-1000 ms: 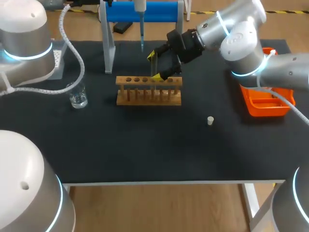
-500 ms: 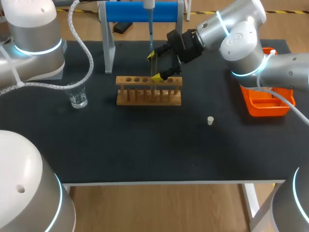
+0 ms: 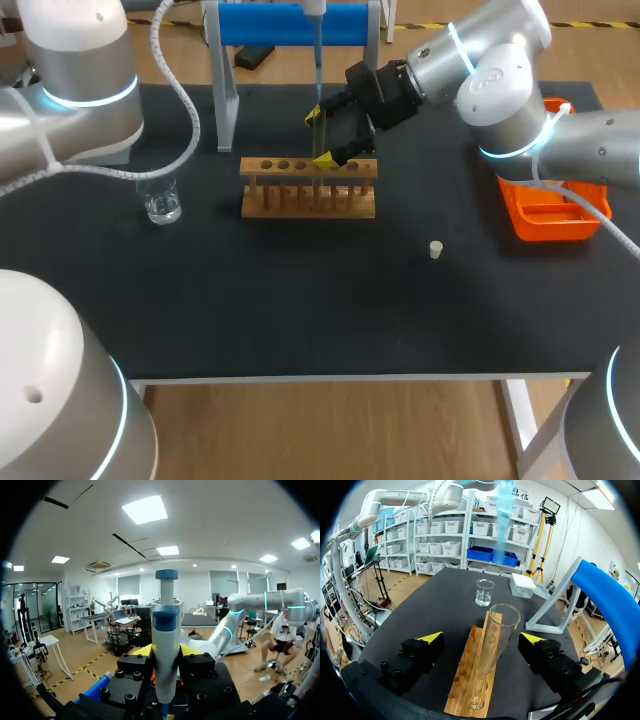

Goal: Invert the test tube, pick up the pipette, mount the tip to pipette, aspirate from beaker and dispense into the tube, eject the tip, return the pipette, and cap with the stopper.

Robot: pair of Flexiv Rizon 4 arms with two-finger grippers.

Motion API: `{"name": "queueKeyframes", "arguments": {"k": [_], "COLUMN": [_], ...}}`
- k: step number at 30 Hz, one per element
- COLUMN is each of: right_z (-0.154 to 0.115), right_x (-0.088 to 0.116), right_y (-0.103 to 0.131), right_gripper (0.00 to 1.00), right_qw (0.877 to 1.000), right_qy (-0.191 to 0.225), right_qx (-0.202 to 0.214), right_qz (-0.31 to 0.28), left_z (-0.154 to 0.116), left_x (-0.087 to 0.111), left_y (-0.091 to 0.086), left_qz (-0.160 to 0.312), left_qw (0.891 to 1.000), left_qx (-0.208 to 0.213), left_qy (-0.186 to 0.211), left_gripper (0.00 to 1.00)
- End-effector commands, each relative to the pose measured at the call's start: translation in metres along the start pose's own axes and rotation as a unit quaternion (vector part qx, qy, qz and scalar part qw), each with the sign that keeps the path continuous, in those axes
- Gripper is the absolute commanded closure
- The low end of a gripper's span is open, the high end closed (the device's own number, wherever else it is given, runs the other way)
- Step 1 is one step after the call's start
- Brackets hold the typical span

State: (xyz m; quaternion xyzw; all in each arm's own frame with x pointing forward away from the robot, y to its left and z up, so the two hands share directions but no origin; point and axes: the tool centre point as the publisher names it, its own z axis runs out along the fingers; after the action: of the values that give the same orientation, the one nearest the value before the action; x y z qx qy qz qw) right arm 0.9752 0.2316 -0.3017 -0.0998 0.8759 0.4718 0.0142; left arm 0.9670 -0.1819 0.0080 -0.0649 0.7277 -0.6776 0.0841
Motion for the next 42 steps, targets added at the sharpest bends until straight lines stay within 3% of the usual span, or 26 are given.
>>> {"name": "queueKeyframes", "arguments": {"k": [1,24,42], "right_z": [-0.001,-0.001,-0.001], "right_x": [0.0,0.0,0.0], "right_y": [0.0,0.0,0.0], "right_gripper": [0.0,0.0,0.0], "right_qw": [1.0,1.0,1.0], "right_qy": [0.0,0.0,0.0], "right_qx": [0.0,0.0,0.0], "right_qz": [-0.001,-0.001,-0.001], "left_z": [0.001,0.0,0.0], "left_x": [-0.002,-0.008,-0.008], "left_y": [0.007,0.023,0.031], "left_qz": [-0.001,0.004,0.005], "left_qw": [1.0,1.0,1.0], "left_qx": [0.005,0.018,0.004], "left_qy": [0.002,0.009,0.013], "left_gripper": [1.0,1.0,1.0]}}
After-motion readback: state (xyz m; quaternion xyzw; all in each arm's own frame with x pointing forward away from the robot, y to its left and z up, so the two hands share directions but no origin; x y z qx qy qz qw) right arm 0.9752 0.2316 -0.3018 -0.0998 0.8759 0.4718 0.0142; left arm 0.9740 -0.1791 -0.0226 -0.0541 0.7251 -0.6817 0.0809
